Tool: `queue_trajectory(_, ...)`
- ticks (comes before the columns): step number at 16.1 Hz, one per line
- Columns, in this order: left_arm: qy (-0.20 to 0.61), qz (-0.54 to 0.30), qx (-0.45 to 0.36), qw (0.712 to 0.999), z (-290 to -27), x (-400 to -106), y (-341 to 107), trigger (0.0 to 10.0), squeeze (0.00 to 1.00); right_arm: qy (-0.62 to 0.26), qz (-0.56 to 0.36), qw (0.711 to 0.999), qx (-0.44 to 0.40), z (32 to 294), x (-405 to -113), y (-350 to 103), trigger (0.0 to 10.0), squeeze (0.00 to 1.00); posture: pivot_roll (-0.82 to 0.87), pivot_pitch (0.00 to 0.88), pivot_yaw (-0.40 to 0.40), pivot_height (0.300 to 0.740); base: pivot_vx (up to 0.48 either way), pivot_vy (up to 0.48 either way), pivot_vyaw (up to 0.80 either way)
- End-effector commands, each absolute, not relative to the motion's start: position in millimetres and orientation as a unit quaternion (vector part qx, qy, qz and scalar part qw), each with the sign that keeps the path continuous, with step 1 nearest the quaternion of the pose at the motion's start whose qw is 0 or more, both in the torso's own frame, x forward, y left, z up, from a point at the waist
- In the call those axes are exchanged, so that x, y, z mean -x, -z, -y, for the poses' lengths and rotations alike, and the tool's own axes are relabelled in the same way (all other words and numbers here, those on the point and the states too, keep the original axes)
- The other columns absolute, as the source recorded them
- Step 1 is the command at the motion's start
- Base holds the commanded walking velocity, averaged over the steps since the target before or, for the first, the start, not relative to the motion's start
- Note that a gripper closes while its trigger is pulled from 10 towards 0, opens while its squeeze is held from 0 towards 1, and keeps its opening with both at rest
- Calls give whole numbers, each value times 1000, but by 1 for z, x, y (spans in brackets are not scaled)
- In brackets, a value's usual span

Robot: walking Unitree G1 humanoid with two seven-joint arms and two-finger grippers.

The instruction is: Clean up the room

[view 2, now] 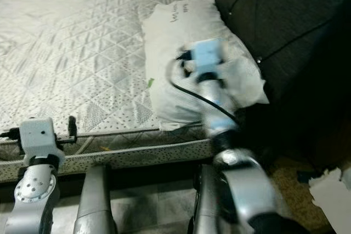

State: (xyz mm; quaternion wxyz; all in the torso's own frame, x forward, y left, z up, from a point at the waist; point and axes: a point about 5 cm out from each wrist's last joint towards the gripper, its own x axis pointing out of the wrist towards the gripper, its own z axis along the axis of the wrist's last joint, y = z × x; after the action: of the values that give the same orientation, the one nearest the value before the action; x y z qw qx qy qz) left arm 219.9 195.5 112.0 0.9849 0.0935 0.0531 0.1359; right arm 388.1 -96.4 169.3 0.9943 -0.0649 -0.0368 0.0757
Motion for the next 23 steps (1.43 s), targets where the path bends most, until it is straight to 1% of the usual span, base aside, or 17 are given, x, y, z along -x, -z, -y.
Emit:
queue_trajectory(1, -139, -52, -98, 984, -195, -220, -114, 10000, 0, -73, -47, 996, 23, 94, -390, -150, 10000, 1000, 120, 0, -40, 503, 0, 0, 0)
queue_trajectory(2, -139, -53, -98, 984, -195, -220, -114, 10000, 0, -72, -65, 995, 15, 92, -389, -145, 10000, 1000, 120, 0, -40, 503, 0, 0, 0)
queue_trajectory(3, -138, -57, -98, 984, -194, -219, -113, 10000, 0, -61, -137, 988, -29, 91, -385, -124, 10000, 1000, 133, 0, -47, 503, 0, 0, 0)
queue_trajectory(5, -140, -58, -100, 983, -194, -217, -111, 10000, 0, -50, -209, 974, -66, 94, -376, -98, 10000, 1000, 140, 0, -50, 503, 0, 0, 0)
queue_trajectory(7, -140, -59, -102, 983, -195, -219, -111, 10000, 0, -46, -226, 970, -83, 95, -374, -93, 10000, 1000, 136, 0, -47, 503, 0, 0, 0)
queue_trajectory(9, -139, -45, -106, 984, -196, -227, -115, 10000, 0, -70, -129, 984, -98, 88, -387, -126, 10000, 1000, 123, 0, -36, 503, 0, 0, 0)
queue_trajectory(10, -140, -38, -106, 984, -196, -229, -118, 10000, 0, -80, -94, 987, -101, 85, -390, -137, 10000, 1000, 121, 0, -35, 503, 0, 0, 0)
queue_trajectory(11, -144, -21, -104, 984, -198, -234, -123, 10000, 0, -106, -29, 989, -97, 79, -394, -159, 10000, 1000, 113, 0, -31, 503, 0, 0, 0)
queue_trajectory(12, -145, -15, -103, 984, -198, -237, -125, 10000, 0, -114, -10, 989, -95, 76, -395, -166, 10000, 1000, 110, 0, -30, 503, 0, 0, 0)
queue_trajectory(13, -160, 16, -99, 982, -202, -243, -136, 10000, 0, -159, 61, 981, -90, 67, -391, -184, 10000, 1000, 105, 0, -31, 503, 0, 0, 0)
queue_trajectory(14, -167, 29, -97, 981, -203, -245, -139, 10000, 0, -179, 79, 977, -89, 65, -386, -184, 10000, 1000, 102, 0, -34, 503, 0, 0, 0)
queue_trajectory(16, -184, 40, -96, 977, -206, -248, -141, 10000, 0, -198, 87, 973, -79, 64, -376, -173, 10000, 1000, 93, 0, -42, 503, 0, 0, 0)
queue_trajectory(19, -198, 57, -87, 975, -208, -248, -140, 10000, 0, -193, 56, 977, -67, 76, -363, -149, 10000, 1000, 83, 0, -49, 503, 0, 0, 0)
queue_trajectory(20, -200, 67, -85, 974, -208, -250, -141, 10000, 0, -201, 60, 977, -43, 82, -354, -140, 10000, 0, 75, 0, -48, 503, 0, 0, 0)
queue_trajectory(21, -197, 76, -86, 974, -206, -253, -143, 10000, 0, -203, 55, 977, -27, 87, -346, -131, 10000, 0, 75, 0, -48, 503, 0, 0, 0)
queue_trajectory(23, -200, 84, -83, 973, -208, -253, -144, 10000, 0, -184, 51, 982, -6, 91, -342, -127, 10000, 0, 70, 0, -45, 503, 0, 0, 0)
